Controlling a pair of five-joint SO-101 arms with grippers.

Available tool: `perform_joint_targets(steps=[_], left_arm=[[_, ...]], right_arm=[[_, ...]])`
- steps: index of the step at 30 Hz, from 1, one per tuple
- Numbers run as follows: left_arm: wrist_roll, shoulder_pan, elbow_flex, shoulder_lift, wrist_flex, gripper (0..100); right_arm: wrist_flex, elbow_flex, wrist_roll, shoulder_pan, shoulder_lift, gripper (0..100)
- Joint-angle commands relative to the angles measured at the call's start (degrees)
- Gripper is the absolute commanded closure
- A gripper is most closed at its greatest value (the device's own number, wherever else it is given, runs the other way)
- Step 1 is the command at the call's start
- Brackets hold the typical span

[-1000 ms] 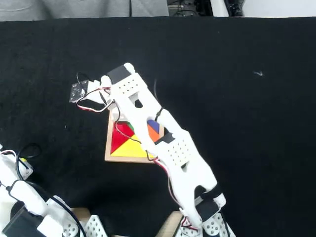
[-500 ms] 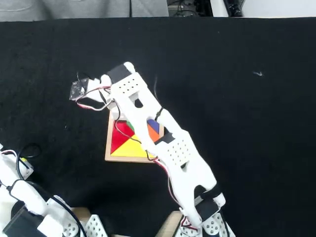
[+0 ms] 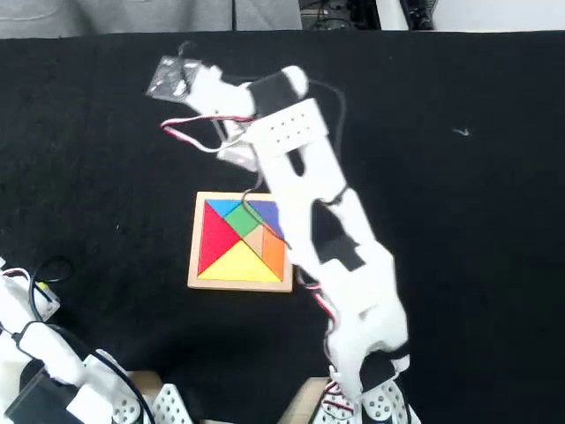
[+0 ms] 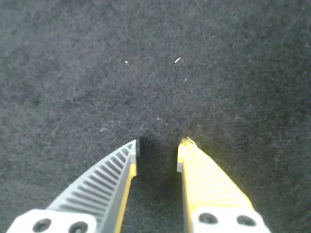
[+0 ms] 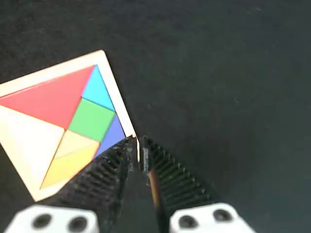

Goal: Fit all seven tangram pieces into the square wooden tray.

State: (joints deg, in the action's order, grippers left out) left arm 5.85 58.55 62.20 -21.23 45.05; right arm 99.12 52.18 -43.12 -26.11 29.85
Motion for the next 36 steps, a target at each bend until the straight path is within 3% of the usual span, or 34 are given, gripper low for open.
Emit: perform_joint_targets(steps=[1,6,9,13,19,24,31,36], left_arm=[[-0.09,-2.59,-0.13,-0.97,-0.44,85],[-0.18,-14.81,-8.48,-1.05,2.64,85],[-0.18,-21.41,-18.15,-1.05,9.05,85],[-0.18,-31.43,-30.55,-0.7,12.22,85],[0.0,-41.89,-41.45,-0.97,13.54,85],[-0.09,-46.73,-33.71,0.26,15.47,85],[-0.7,-53.23,-13.85,2.37,-0.44,85],[-9.76,-58.77,-10.59,5.1,-0.44,89]], right_arm=[[2.11,-3.82,4.75,3.78,-13.05,98.8],[1.23,-15.34,8.18,11.69,-25.98,98.8],[-0.35,-25.54,9.14,15.74,-31.96,98.8],[-8.18,-40.48,14.77,19.87,-39.43,98.8],[-22.07,-61.85,16.26,21.98,-51.03,98.8],[-25.85,-78.55,16.35,22.24,-59.91,98.8],[-40.97,-104.4,20.04,21.98,-68.79,98.8],[-44.66,-111.16,22.42,21.89,-69.14,98.8]])
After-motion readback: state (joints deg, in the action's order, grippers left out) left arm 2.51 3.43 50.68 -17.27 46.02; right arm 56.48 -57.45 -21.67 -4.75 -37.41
